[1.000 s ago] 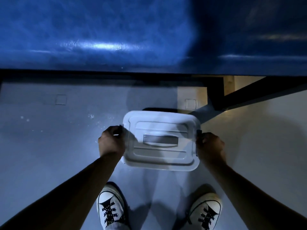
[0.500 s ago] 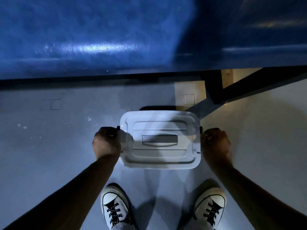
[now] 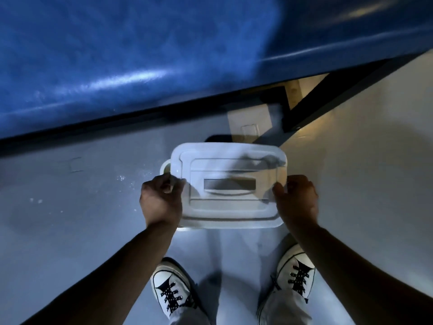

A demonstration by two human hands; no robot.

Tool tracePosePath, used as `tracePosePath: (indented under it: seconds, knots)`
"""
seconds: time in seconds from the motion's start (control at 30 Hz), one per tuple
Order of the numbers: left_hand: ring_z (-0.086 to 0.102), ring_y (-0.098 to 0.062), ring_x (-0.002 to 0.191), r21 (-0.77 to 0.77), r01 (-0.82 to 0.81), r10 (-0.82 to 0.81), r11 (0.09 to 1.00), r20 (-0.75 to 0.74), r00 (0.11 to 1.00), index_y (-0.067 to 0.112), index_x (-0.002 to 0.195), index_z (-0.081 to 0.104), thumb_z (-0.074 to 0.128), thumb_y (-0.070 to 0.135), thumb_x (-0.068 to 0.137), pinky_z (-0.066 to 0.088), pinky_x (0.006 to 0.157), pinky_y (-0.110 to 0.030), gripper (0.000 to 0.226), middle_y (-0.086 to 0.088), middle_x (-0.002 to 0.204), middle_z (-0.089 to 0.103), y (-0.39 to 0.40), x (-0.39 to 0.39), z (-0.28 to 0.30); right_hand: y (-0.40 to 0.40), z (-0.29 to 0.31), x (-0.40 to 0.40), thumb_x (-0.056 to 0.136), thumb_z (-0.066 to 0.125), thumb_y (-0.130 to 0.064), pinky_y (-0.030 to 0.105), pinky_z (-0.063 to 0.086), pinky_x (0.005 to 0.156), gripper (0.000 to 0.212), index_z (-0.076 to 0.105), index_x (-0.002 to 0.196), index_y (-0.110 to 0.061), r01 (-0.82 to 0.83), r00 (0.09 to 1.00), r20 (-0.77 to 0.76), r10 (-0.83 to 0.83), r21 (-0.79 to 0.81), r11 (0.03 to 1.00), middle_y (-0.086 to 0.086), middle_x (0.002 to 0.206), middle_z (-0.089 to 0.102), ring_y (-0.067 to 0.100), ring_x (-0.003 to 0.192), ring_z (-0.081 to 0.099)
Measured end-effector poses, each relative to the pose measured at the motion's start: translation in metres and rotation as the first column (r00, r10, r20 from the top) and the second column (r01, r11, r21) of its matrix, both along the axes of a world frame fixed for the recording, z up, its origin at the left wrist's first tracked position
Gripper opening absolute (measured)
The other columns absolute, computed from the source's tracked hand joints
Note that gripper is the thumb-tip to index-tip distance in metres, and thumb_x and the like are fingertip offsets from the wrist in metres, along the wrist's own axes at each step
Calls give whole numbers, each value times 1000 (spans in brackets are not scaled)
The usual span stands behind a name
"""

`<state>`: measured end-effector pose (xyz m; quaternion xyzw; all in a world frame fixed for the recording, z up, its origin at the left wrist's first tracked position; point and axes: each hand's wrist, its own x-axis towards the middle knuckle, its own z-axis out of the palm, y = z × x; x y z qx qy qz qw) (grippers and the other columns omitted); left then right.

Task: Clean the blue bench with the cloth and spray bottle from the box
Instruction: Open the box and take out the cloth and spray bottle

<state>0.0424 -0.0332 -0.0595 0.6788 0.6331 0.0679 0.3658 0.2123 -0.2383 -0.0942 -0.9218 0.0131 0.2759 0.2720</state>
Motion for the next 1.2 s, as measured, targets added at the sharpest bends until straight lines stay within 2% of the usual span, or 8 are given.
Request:
tracePosePath:
  seconds: [0.13,0.27,0.53,0.7,0.87,1.07,1.13,1.2]
  knots:
    - [58,-1,58,24,196,-197,980,47,979,14,75,65,69,27,90,39,56,-7,20,7,59,55,-26,54,15,-44,20,25,84,66,-40,33,52,76,28,69,105,-21,163,986,45,-162,-18,986,6,96,70,23,86,65]
    - [69,-22,88,-20,322,-320,947,64,945,23,97,72,60,36,82,56,84,-41,24,2,87,72,-69,114,8,-102,19,53,80,61,-55,47,60,84,46,66,112,-23,344,935,87,-343,0,939,3,99,71,24,90,69]
    - [66,-30,110,-206,559,-555,803,84,828,14,123,68,59,22,78,52,97,-35,47,-11,119,71,-160,203,-48,-195,-29,105,93,57,-16,23,40,58,17,70,95,-5,582,813,-9,-582,11,813,6,77,65,26,73,62]
    - [66,-32,114,-383,490,-546,783,-47,836,13,131,64,55,20,75,56,89,-35,56,-12,133,63,-180,236,-111,-222,-85,114,91,54,-12,24,44,62,17,70,93,-6,573,816,-90,-570,1,820,9,75,64,26,71,62]
    - [53,-31,135,-402,497,-572,769,-87,815,12,150,44,59,6,90,49,104,-36,63,-7,153,45,-194,241,-144,-224,-114,110,92,57,-15,34,49,81,37,62,128,-9,529,835,-195,-514,26,848,10,110,68,29,97,64]
    - [42,-32,144,-417,616,-691,668,-40,722,9,150,40,56,7,89,39,118,-42,62,-10,159,38,-196,218,-135,-220,-98,100,93,59,-19,38,46,96,48,51,141,-13,441,880,-190,-435,-13,897,10,134,61,27,114,58]
    - [47,-29,141,-373,634,-690,678,-23,724,11,150,44,58,11,94,41,116,-39,57,-10,155,45,-193,210,-116,-211,-83,96,94,61,-21,39,45,107,53,49,144,-15,380,914,-149,-378,-21,925,8,144,56,26,128,56]
    - [58,-26,129,-293,646,-667,705,35,744,14,138,57,59,12,95,49,107,-37,43,-9,140,61,-187,201,-92,-194,-63,91,94,62,-18,25,49,97,44,56,138,-15,336,934,-137,-329,30,941,6,138,60,22,119,62]
